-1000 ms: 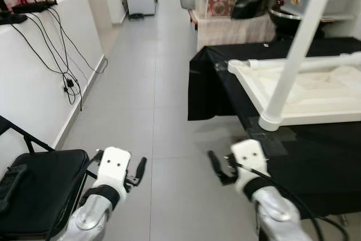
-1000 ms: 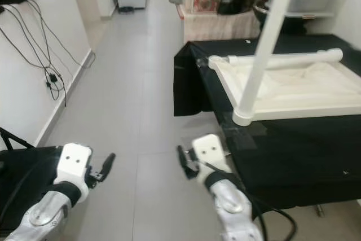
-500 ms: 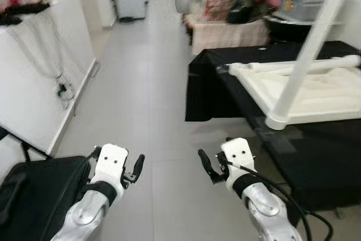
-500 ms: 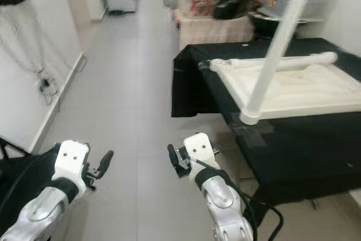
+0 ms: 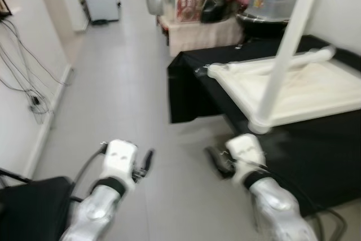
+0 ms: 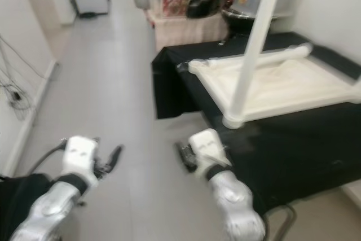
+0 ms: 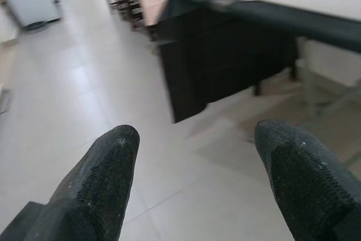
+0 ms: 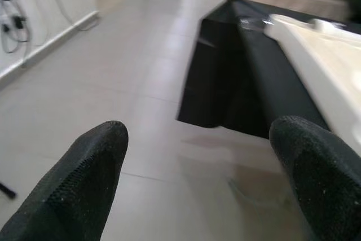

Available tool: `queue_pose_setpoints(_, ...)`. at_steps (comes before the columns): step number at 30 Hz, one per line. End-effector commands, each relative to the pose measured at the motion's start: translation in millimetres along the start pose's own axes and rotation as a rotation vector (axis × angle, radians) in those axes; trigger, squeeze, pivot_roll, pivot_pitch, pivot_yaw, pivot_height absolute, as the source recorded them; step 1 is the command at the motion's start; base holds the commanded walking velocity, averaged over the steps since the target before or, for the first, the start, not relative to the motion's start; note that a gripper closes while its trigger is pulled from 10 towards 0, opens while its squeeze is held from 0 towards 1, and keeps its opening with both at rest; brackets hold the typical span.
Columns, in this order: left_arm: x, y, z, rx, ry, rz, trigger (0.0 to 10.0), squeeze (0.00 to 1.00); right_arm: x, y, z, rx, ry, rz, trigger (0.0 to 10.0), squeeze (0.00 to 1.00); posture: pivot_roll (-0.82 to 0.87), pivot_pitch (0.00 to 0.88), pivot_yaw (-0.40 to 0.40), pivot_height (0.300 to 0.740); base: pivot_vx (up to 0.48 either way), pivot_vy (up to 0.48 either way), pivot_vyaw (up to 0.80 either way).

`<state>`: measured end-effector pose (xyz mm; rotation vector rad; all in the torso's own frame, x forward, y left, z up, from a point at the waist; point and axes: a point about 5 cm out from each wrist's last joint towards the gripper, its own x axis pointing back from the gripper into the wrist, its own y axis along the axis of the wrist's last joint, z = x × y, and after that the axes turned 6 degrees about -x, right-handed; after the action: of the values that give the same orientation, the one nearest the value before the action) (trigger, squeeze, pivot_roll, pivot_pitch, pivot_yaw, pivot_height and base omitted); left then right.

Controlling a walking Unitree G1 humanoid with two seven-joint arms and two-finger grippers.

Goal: Building children table

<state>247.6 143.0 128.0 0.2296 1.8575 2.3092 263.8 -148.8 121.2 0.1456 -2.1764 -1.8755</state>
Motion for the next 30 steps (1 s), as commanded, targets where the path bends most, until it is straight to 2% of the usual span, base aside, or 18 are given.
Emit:
queue_pose_setpoints(1, 2.7, -9.3, 5.3, -0.010, 0.021, 0.036, 10.0, 0.00, -2.8, -0.5, 8.7, -0.018, 0.040, -0.008, 10.0, 0.00, 0.03, 0.025, 0.001, 0.740, 0.371, 0.000, 0.00)
queue_pose_setpoints(30, -0.8, -8.6, 6.2, -0.009, 0.028, 0.019, 10.0, 0.00, -5.5, 0.1, 10.1, -0.045, 0.084, -0.030, 10.0, 0.00, 0.03, 0.017, 0.008, 0.740, 0.376, 0.000, 0.00)
